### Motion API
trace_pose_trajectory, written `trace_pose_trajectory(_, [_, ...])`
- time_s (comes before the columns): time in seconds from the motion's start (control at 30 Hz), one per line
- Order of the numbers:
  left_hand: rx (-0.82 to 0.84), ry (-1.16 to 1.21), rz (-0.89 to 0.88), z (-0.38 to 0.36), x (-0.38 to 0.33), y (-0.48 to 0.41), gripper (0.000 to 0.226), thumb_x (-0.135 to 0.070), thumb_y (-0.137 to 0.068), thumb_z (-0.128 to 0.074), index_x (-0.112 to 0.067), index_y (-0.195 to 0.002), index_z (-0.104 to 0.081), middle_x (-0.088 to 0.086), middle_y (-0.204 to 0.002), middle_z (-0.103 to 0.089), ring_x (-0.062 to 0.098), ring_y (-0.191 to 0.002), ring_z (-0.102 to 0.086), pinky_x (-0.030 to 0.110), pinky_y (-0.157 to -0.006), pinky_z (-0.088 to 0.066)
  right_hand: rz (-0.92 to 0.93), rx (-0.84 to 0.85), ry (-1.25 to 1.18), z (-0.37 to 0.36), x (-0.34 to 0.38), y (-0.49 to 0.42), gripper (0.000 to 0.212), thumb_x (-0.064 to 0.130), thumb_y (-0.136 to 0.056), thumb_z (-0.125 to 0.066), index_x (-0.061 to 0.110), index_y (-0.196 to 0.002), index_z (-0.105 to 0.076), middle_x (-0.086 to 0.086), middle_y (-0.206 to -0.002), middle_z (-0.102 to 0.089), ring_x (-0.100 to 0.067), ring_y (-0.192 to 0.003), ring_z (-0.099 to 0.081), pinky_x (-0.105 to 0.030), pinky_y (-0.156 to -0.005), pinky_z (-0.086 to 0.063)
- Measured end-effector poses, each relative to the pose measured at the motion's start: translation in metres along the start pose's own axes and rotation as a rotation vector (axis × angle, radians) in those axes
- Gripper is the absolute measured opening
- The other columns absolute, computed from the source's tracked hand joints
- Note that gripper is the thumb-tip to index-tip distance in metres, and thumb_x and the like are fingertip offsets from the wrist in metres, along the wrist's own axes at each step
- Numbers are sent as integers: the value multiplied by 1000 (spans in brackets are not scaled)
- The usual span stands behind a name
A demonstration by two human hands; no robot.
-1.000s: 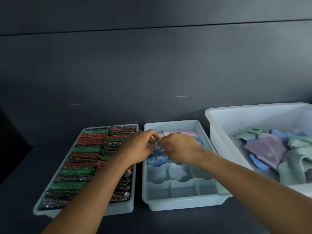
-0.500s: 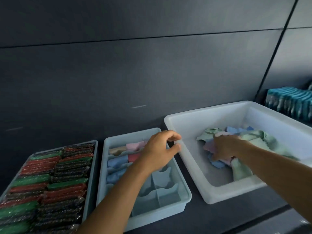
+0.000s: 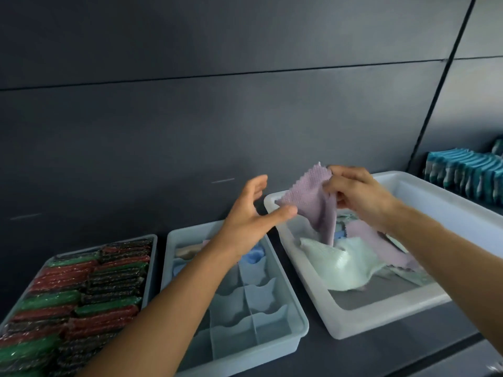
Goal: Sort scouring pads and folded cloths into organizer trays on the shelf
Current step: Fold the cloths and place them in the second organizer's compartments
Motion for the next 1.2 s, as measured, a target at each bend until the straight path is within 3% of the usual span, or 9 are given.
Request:
trace_pose_trajectory(0.13, [62,109,74,21,-28,-10,70,-33,-70,-85,-28,-132,-54,-6,-135,-56,6,-117,-54,28,-103,-45,87,64,-141,-25,43,1,31,16,-61,-60,-6,-79,-48,-15,-79,-38,-31,-69,-30,-33,-61,-24])
trace_pose_trajectory(0.2, [79,192,69,35,-39,-11,40,-29,-71,-82,-19,-107,-67,1,-112,-68,15,-104,-63,43,-103,-49,104,49,-228,-34,57,1,17,14,-62,-57,7,-75,-48,-12,-75,-36,-30,-66,-31,-33,-60,-24])
trace_pose_trajectory(0.3, [22,307,-3,53,-56,-9,4,-10,-85,-71,-10,-87,-68,2,-82,-71,16,-81,-65,37,-85,-57,101,21,-299,-44,71,-1,28,19,-60,-59,11,-83,-46,-9,-79,-38,-22,-73,-39,-33,-63,-29])
trace_pose_trajectory(0.43, [-169,255,-148,73,-82,-4,7,-9,-85,-72,-6,-90,-69,1,-77,-69,10,-71,-63,24,-66,-54,163,24,-267,-55,83,-4,15,16,-77,-63,18,-73,-49,2,-63,-48,-13,-56,-46,-23,-53,-39])
trace_pose_trajectory(0.53, [-247,169,-235,84,-99,0,4,-9,-84,-73,-10,-86,-70,-1,-74,-68,9,-68,-61,19,-60,-50,237,-16,-235,-69,94,-2,2,13,-87,-66,13,-85,-67,1,-67,-64,-12,-55,-57,-24,-55,-50])
trace_pose_trajectory(0.77, [-349,87,-299,109,-119,8,5,-9,-83,-75,-13,-87,-73,-1,-76,-72,13,-72,-67,27,-67,-55,248,-144,-233,-84,114,-6,17,12,-88,-65,-4,-92,-68,-11,-78,-64,-17,-61,-59,-24,-54,-51])
trace_pose_trajectory(0.9, [-413,43,-337,121,-128,11,7,-13,-83,-76,-18,-88,-74,0,-83,-74,16,-81,-71,27,-77,-58,276,-130,-211,-88,126,-8,21,13,-89,-63,11,-69,-66,0,-66,-65,-13,-58,-60,-25,-55,-52])
trace_pose_trajectory(1.0, [-464,-36,-345,126,-131,12,7,-15,-83,-76,-18,-89,-74,2,-86,-75,19,-85,-72,29,-80,-59,299,-127,-178,-93,130,-8,20,11,-90,-63,4,-72,-67,4,-58,-64,-9,-53,-61,-25,-53,-53])
trace_pose_trajectory(1.2, [-518,-58,-290,119,-117,14,2,-11,-84,-73,-9,-83,-71,7,-69,-69,13,-55,-60,21,-46,-47,355,-174,-49,-118,119,-10,30,10,-87,-65,-18,-77,-60,-30,-67,-57,-22,-57,-52,-30,-49,-53])
Point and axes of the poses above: each hand's wrist, its own y-axis away from the middle knuckle, its own z-axis out of the back of the hand, x = y × z, the point moved 2 cm from there along -y, towards the middle knuckle
